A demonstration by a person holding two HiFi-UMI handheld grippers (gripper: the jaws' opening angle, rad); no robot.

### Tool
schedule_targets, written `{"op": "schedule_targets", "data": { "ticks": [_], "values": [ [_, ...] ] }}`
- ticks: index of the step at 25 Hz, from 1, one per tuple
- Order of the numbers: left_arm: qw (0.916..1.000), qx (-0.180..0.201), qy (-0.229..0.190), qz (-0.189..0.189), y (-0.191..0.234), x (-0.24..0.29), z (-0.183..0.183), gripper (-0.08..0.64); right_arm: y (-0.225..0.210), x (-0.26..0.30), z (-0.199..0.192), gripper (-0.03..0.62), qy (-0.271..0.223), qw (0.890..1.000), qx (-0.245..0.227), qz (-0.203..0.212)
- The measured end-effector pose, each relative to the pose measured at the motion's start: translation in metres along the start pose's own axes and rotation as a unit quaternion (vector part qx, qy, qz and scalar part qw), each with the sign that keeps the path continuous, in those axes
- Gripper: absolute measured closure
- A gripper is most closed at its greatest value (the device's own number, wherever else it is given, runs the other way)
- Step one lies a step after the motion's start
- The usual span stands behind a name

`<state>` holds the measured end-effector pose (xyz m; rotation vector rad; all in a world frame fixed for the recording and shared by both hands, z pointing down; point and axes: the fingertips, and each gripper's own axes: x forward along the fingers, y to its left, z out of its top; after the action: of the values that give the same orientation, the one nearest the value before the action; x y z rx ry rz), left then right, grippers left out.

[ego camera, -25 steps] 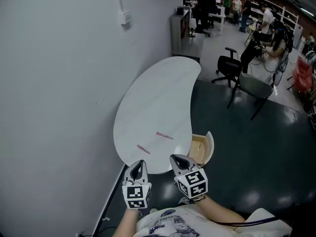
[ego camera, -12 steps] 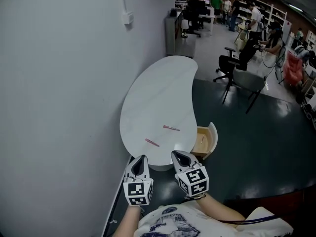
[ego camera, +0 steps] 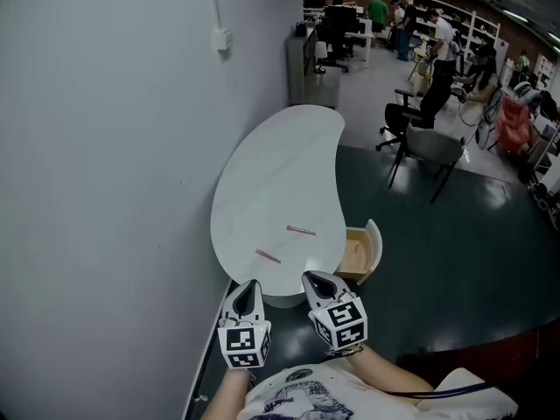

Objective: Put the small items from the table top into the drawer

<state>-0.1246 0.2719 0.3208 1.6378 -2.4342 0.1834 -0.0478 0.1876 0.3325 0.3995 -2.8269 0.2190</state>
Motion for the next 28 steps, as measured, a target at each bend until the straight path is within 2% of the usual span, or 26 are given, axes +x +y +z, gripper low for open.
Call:
{"op": "schedule_targets", "data": {
  "ticks": [8, 22, 28],
  "values": [
    [0.9997, -0.002, 0.012, 0.020, -0.011, 0.020, -0.005, 0.537, -0.024, 0.006, -0.004, 0.571, 0.006, 1.000, 0.002, 0.016],
    [0.9960, -0.016, 0.030, 0.083, -0.057, 0.098, -0.007, 0.537, -0.132, 0.022, -0.012, 0.571, 0.023, 0.998, 0.004, 0.063],
    [0.9949, -0.014, 0.047, 0.088, -0.080, 0.120, -0.012, 0.537, -0.156, 0.031, -0.021, 0.571, 0.035, 0.996, 0.007, 0.083]
  ]
}}
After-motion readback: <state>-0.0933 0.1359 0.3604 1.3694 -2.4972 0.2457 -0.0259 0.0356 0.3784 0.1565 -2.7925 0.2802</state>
